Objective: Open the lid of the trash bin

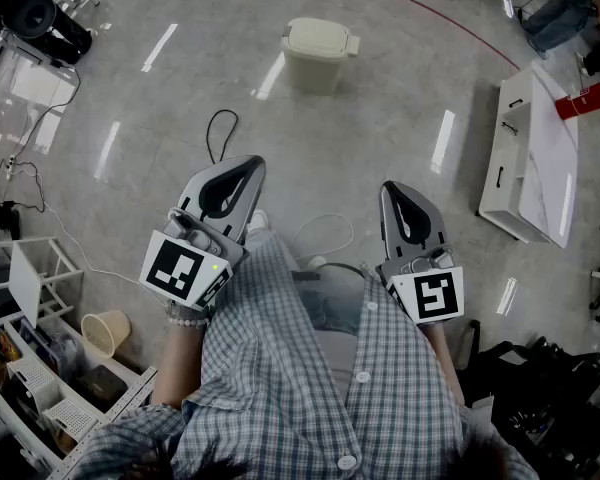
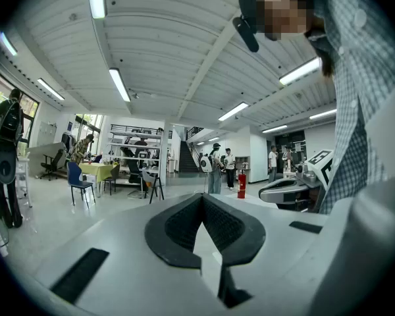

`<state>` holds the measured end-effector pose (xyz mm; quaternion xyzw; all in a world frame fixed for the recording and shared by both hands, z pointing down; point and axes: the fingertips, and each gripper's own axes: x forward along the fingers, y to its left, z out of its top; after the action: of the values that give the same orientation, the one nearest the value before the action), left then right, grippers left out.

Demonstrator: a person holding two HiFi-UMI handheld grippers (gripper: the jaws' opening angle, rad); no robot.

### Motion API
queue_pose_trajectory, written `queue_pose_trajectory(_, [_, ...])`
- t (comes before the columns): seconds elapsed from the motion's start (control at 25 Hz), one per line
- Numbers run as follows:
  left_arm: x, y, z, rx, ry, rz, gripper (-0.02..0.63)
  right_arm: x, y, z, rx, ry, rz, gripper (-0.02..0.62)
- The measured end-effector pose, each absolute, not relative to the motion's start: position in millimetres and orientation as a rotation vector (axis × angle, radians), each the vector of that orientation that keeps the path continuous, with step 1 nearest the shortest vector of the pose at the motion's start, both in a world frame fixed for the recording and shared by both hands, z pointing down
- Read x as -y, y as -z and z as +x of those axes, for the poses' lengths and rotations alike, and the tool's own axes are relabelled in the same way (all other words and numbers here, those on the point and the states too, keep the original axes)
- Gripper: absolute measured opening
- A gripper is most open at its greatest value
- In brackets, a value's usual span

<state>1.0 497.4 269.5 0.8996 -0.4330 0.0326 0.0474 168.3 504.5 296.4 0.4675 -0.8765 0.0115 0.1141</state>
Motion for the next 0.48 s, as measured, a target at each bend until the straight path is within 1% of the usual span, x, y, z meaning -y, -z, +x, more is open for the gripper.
queue_pose_trajectory(0.48, [-488.2, -273.9, -7.7, 1.301, -0.098, 2.733, 0.005, -496.9, -300.8, 159.8, 2.550, -0.066, 1.375, 0.018])
